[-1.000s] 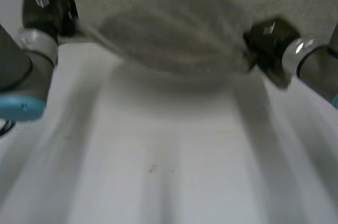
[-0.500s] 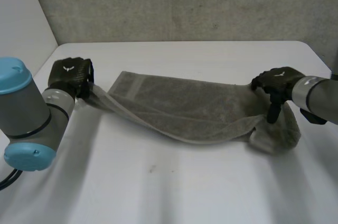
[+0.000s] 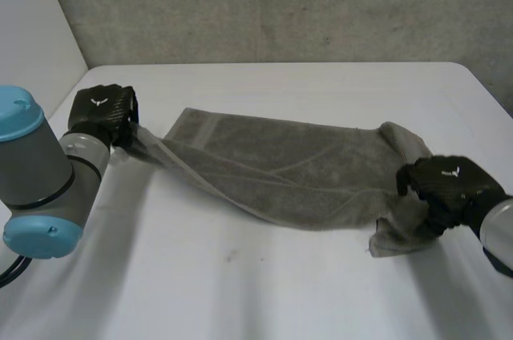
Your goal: Fold the towel.
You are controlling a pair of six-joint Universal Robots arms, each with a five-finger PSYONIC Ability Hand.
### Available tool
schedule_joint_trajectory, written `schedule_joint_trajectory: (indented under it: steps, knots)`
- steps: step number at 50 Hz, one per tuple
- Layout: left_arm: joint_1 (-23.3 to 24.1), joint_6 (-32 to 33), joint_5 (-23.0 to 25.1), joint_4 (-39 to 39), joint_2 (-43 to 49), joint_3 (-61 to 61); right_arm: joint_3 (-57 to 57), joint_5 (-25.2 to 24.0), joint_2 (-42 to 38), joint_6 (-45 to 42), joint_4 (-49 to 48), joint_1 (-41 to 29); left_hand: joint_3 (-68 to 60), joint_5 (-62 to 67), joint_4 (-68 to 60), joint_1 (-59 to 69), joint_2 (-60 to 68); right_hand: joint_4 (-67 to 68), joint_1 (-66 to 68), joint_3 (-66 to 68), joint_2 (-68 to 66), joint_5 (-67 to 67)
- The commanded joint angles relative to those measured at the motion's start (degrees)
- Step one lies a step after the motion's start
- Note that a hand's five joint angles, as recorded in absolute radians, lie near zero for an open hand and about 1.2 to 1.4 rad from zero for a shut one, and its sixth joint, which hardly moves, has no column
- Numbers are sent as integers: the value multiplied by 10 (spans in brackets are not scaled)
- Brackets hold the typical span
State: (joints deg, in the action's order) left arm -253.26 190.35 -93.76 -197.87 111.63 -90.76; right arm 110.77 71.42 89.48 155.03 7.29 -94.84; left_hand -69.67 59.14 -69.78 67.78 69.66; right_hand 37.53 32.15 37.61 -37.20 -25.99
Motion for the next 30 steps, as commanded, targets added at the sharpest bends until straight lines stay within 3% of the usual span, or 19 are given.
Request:
schedule_joint_trajectory:
  steps: [1, 8, 17, 22, 30]
  knots:
    - [-14, 0, -3, 0, -5, 2, 39, 2, 1, 111, -47, 4, -103, 109, -102, 122, 103, 55, 109, 55, -59, -71]
    - [-13, 0, -3, 1, -7, -1, 45, 7, -32, 240, -95, 0, -103, 109, -102, 122, 103, 45, 99, 44, -49, -61]
    - [-11, 0, -3, 2, -8, -3, 33, 28, -81, 242, -102, -17, -103, 109, -102, 122, 103, 30, 84, 29, -33, -45]
    - [-14, 0, -3, 2, -8, -2, 18, 64, -124, 240, -128, -59, -103, 109, -102, 122, 103, 3, 57, 2, -6, -18]
    - [-15, 0, -3, 2, -8, -1, -1, 163, -184, 194, -200, -81, -103, 109, -102, 122, 103, 40, 94, 39, -43, -55]
